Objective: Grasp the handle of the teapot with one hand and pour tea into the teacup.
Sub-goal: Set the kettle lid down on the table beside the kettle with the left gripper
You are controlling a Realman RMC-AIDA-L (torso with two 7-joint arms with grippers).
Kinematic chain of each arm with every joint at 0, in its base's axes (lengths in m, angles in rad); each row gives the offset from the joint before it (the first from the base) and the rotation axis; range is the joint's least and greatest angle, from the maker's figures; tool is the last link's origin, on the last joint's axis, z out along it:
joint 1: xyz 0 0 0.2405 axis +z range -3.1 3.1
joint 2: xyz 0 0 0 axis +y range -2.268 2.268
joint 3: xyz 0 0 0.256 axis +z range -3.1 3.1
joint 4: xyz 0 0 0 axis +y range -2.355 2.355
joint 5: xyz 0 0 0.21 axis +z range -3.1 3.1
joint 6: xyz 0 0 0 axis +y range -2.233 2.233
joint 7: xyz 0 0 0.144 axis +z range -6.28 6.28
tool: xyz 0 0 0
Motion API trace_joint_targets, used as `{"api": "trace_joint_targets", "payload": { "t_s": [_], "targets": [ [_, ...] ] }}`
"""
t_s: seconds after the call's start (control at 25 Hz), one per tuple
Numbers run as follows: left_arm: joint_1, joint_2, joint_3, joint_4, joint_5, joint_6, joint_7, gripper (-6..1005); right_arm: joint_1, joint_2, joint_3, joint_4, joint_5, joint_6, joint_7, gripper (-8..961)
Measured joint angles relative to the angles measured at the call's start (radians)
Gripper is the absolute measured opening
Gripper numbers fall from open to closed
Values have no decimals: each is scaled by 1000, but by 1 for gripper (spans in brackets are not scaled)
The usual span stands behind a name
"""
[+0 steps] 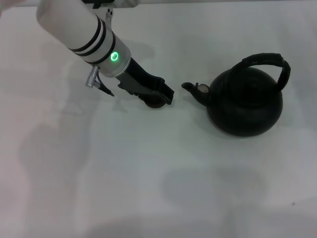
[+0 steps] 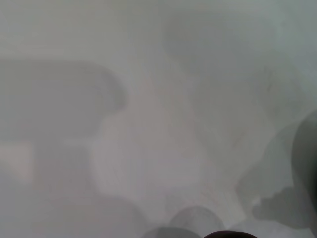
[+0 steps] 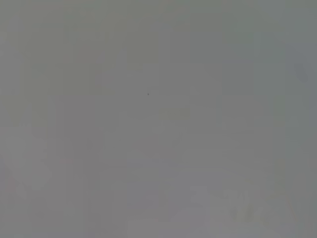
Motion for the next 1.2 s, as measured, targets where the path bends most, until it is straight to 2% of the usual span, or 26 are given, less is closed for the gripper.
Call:
{"api": "trace_joint_targets", "payload": {
  "t_s": [0.96, 1.2],
  "targets": [
    [6, 1, 3, -2, 3, -19, 9, 709, -2, 0, 0, 1, 0, 1, 0, 852],
    [6, 3, 3, -8, 6, -23, 10, 743, -5, 0, 0, 0, 0, 1, 0, 852]
  ]
}}
